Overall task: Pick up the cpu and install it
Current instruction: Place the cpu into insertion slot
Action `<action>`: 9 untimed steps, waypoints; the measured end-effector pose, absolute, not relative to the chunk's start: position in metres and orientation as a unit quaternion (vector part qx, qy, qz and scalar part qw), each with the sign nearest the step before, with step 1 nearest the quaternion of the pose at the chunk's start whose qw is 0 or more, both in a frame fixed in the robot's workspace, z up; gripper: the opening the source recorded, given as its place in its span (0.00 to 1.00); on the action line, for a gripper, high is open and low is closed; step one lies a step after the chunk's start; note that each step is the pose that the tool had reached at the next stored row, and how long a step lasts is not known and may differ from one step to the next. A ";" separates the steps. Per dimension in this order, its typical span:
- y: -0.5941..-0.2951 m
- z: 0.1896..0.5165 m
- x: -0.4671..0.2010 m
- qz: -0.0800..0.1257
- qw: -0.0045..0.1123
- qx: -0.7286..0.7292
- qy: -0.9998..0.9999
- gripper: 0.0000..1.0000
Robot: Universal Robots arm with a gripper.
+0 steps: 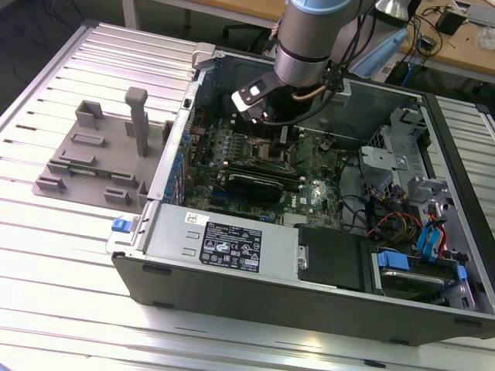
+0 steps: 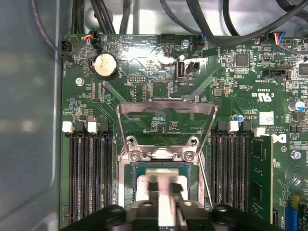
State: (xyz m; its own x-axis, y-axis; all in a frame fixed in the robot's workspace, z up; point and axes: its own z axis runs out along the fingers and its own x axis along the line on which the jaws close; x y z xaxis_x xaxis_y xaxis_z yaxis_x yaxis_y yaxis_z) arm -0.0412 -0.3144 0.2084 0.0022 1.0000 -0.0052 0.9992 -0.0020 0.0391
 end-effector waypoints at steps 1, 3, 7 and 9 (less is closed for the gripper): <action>-0.314 0.209 -0.041 0.012 0.016 0.708 0.706 0.24; -0.314 0.209 -0.041 0.012 0.016 0.708 0.706 0.11; -0.314 0.210 -0.042 0.012 0.016 0.708 0.706 0.11; -0.314 0.209 -0.042 0.012 0.016 0.708 0.706 0.11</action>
